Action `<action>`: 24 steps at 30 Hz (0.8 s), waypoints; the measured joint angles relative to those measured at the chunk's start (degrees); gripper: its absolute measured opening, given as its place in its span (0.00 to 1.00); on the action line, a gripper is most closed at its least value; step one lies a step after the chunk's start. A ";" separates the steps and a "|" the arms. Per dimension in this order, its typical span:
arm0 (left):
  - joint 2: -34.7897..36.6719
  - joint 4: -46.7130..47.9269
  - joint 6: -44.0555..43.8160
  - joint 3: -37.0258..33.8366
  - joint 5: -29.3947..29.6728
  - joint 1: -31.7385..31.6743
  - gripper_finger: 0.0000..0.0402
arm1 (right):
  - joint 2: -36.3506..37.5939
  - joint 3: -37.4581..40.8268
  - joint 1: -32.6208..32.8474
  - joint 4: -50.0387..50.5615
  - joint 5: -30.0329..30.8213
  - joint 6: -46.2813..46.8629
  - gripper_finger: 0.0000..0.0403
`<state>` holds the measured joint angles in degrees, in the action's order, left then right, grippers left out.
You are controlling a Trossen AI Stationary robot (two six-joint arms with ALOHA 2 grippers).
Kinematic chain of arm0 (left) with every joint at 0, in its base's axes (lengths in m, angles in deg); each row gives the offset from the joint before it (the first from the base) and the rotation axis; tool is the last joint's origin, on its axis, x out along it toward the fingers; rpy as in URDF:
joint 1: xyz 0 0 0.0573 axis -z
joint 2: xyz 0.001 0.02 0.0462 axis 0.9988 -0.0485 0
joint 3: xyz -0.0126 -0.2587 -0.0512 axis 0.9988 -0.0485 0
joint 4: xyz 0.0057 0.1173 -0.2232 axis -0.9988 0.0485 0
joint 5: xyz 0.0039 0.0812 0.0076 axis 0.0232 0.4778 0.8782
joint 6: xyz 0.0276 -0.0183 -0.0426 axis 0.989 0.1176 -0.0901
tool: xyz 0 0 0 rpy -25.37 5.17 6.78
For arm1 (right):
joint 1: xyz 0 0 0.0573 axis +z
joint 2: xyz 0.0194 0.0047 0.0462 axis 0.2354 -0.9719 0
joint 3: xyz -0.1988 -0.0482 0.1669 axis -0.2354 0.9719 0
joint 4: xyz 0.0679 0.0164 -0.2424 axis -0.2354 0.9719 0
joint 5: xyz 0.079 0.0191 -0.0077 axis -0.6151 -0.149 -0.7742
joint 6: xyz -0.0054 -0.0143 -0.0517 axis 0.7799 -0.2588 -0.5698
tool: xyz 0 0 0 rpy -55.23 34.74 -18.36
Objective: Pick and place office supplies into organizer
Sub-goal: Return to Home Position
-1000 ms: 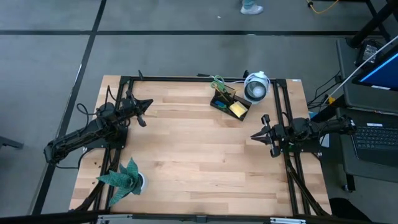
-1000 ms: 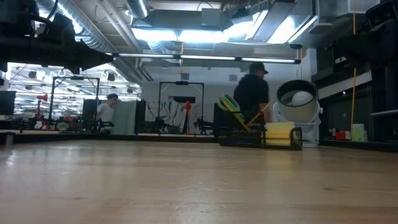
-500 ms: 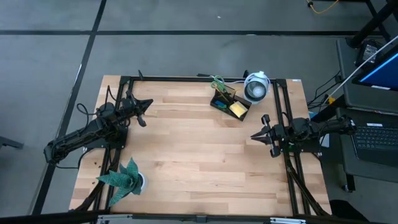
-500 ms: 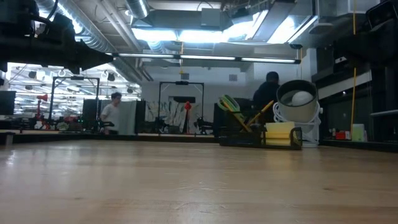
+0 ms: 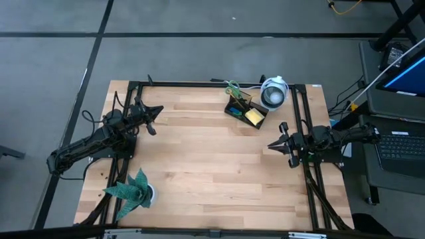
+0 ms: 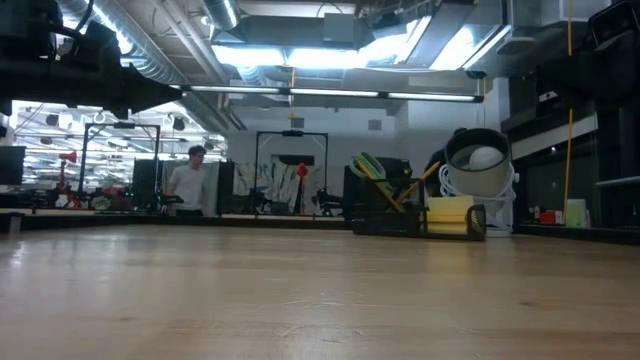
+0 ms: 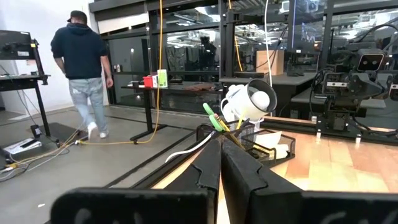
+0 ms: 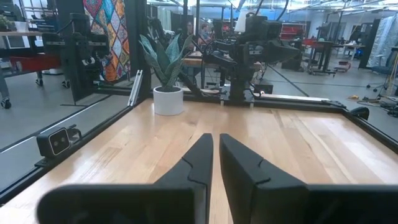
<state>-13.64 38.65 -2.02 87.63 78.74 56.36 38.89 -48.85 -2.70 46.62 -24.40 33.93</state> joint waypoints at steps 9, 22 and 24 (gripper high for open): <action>0.00 0.01 0.00 0.00 0.00 0.01 0.02 | 0.00 0.00 0.00 0.00 0.00 0.00 0.09; 0.00 0.00 0.00 0.00 0.00 0.00 0.02 | 0.00 0.00 0.00 0.00 0.02 -0.11 0.09; 0.00 0.00 0.00 0.00 -0.01 -0.01 0.02 | 0.00 0.00 0.00 0.00 0.01 0.00 0.09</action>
<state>-13.64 38.65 -2.02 87.63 78.73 56.36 38.89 -48.85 -2.70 46.62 -24.40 33.93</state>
